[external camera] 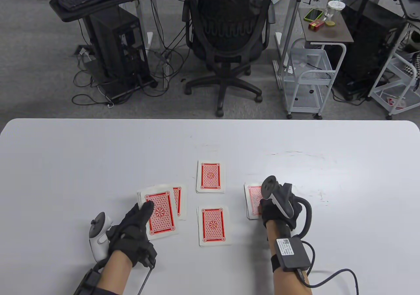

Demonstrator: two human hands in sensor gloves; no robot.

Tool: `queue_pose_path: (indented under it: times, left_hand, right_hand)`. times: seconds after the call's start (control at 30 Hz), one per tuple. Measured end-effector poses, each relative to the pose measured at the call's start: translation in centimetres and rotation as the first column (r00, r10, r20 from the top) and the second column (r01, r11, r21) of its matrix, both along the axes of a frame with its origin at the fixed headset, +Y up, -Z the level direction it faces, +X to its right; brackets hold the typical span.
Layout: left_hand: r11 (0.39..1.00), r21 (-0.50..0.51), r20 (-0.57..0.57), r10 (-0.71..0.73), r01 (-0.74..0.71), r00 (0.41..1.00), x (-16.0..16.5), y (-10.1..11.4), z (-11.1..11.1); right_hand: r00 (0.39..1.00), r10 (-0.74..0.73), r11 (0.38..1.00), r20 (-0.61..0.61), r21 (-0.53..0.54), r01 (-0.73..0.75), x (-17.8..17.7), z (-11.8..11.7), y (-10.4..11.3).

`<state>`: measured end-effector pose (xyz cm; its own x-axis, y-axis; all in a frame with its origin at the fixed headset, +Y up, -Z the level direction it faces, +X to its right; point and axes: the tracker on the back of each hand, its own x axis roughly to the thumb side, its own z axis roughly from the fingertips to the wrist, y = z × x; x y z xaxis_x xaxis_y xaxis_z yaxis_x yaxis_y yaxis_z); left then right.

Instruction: Four-player card dealing with fan arrangement

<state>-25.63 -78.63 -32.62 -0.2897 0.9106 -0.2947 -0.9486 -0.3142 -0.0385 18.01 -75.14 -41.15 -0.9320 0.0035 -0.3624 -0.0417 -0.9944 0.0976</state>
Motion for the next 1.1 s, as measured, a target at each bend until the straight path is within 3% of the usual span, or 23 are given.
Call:
queue_pose_path:
  times: [0.13, 0.23, 0.33, 0.37, 0.47, 0.5, 0.67, 0.8, 0.87, 1.0, 1.07, 1.1]
  left_hand:
    - [1.000, 0.005, 0.002, 0.001, -0.001, 1.000, 0.1, 0.1, 0.0]
    - [1.000, 0.013, 0.003, 0.000, 0.000, 1.000, 0.3, 0.3, 0.1]
    - [1.000, 0.022, 0.012, -0.013, 0.013, 1.000, 0.7, 0.4, 0.2]
    - [0.999, 0.025, 0.018, -0.024, 0.023, 1.000, 0.9, 0.4, 0.2]
    - [0.999, 0.029, 0.033, -0.032, 0.031, 0.999, 1.3, 0.4, 0.3]
    - [0.999, 0.029, 0.040, -0.039, 0.038, 0.998, 1.5, 0.4, 0.3]
    - [0.997, 0.039, 0.071, -0.066, 0.063, 0.995, 2.4, 0.4, 0.3]
    - [0.997, 0.040, 0.081, -0.067, 0.064, 0.994, 2.8, 0.4, 0.4]
    - [0.998, 0.041, 0.087, -0.043, 0.040, 0.995, 2.8, 0.4, 0.3]
    - [0.999, 0.042, 0.079, -0.004, 0.000, 0.997, 2.4, 0.5, 0.3]
    - [0.999, 0.036, 0.062, -0.002, 0.000, 0.998, 2.0, 0.5, 0.2]
    - [0.999, 0.034, 0.051, -0.014, 0.012, 0.999, 1.6, 0.5, 0.1]
  right_hand:
    - [0.989, -0.135, 0.986, -0.058, 0.089, 0.140, -0.6, 0.8, 2.4]
    - [0.929, -0.327, 0.931, -0.175, 0.108, 0.348, -2.8, 1.5, 4.2]
    - [0.742, -0.553, 0.798, -0.378, 0.017, 0.603, -6.9, 2.2, 4.9]
    - [0.645, -0.631, 0.729, -0.431, -0.046, 0.683, -8.7, 2.5, 4.8]
    - [0.420, -0.747, 0.594, -0.515, -0.234, 0.770, -12.9, 3.4, 4.1]
    - [0.392, -0.765, 0.573, -0.512, -0.261, 0.777, -14.2, 3.8, 3.8]
    - [0.400, -0.756, 0.579, -0.518, -0.243, 0.778, -16.6, 4.9, 3.1]
    - [0.472, -0.723, 0.619, -0.504, -0.171, 0.766, -16.2, 5.3, 3.6]
    - [0.445, -0.744, 0.592, -0.498, -0.184, 0.784, -15.8, 5.1, 3.7]
    - [0.306, -0.852, 0.435, -0.425, -0.249, 0.865, -14.4, 4.3, 3.1]
    - [0.291, -0.871, 0.408, -0.395, -0.254, 0.877, -13.4, 3.9, 3.0]
    - [0.314, -0.868, 0.419, -0.384, -0.228, 0.879, -12.6, 3.8, 3.1]
